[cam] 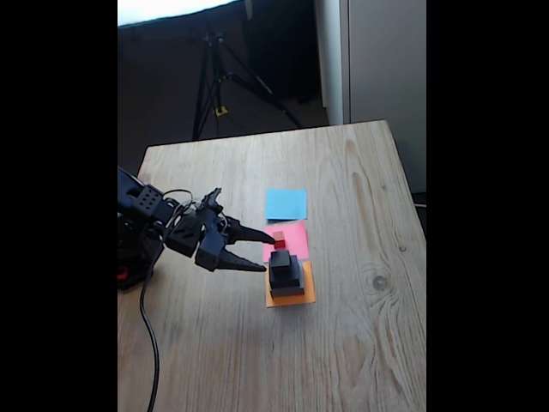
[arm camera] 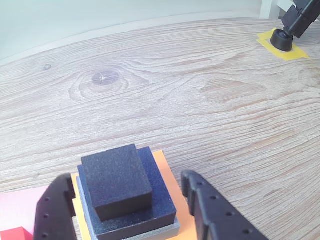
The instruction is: Tower of hanoi
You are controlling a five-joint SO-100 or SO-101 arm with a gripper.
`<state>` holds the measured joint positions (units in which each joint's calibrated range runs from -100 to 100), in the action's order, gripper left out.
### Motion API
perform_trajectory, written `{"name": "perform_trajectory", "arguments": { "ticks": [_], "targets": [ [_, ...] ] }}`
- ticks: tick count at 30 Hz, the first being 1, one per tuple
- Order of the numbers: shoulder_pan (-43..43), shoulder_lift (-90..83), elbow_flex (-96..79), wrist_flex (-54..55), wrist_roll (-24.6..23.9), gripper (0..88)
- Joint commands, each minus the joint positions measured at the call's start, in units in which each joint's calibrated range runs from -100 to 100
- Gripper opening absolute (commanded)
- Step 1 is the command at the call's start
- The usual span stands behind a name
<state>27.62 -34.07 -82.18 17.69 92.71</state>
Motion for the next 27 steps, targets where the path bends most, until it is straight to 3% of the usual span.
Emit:
{"name": "perform_trajectory", "arguments": {
  "ticks": [1, 17, 27],
  "targets": [
    [0.42, 3.11, 0.0, 6.47, -1.57, 25.6],
    [-0.33, 20.6, -0.45, 27.67, -1.07, 26.8],
    [-1.17, 29.84, 2.73, 35.04, 0.1, 26.7]
  ]
}}
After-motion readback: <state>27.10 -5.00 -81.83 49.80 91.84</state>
